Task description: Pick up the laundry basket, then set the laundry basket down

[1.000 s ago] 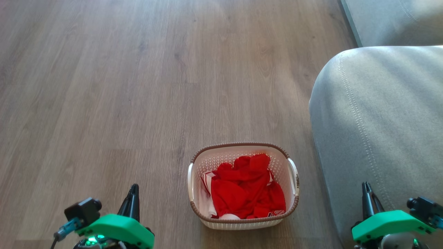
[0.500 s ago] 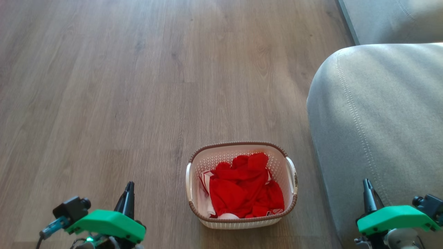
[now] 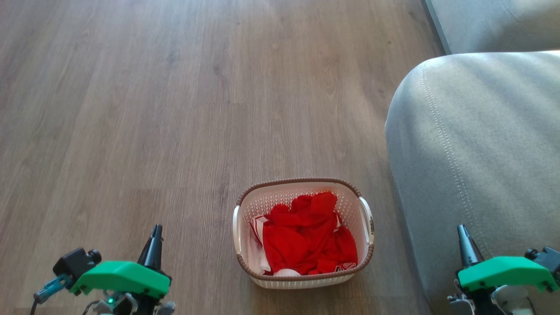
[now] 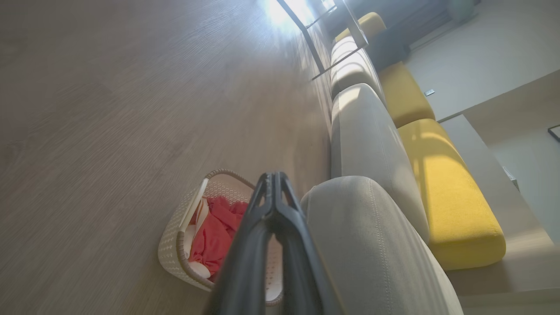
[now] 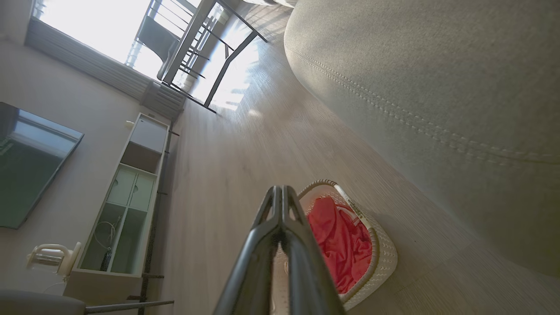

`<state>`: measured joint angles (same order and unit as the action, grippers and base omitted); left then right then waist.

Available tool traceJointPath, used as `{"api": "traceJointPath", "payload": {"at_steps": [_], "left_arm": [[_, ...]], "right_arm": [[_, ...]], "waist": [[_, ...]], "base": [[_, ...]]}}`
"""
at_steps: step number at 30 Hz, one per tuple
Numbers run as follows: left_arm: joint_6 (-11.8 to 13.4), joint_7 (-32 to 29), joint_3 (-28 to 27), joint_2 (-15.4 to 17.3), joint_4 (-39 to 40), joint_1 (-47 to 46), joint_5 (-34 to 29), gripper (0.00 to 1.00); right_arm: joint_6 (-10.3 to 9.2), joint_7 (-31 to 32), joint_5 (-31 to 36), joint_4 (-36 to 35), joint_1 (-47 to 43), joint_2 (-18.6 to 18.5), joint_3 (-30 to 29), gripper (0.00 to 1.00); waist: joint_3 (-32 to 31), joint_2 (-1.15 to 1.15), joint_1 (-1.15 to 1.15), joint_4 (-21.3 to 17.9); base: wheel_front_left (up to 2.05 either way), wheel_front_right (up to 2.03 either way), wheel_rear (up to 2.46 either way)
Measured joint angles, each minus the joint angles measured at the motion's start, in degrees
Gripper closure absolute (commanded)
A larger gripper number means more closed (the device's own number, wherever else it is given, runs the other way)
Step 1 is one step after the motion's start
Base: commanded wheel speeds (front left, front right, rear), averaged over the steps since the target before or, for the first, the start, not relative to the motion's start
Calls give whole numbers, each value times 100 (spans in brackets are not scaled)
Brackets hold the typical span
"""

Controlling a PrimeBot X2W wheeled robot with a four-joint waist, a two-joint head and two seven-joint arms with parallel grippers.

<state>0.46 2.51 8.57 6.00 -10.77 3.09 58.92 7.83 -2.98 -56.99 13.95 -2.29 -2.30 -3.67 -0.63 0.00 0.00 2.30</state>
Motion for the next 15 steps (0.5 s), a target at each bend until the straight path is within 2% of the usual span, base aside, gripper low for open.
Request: {"api": "traceJointPath", "payload": {"at_steps": [15], "left_arm": [[-221,-196,-268,-68,-152,-192,1018,100]], "right_arm": [[-2,243,-1039,47,196,-2,-73,100]], "waist": [[24,0,0,-68]], "base": [[0,0,0]]}}
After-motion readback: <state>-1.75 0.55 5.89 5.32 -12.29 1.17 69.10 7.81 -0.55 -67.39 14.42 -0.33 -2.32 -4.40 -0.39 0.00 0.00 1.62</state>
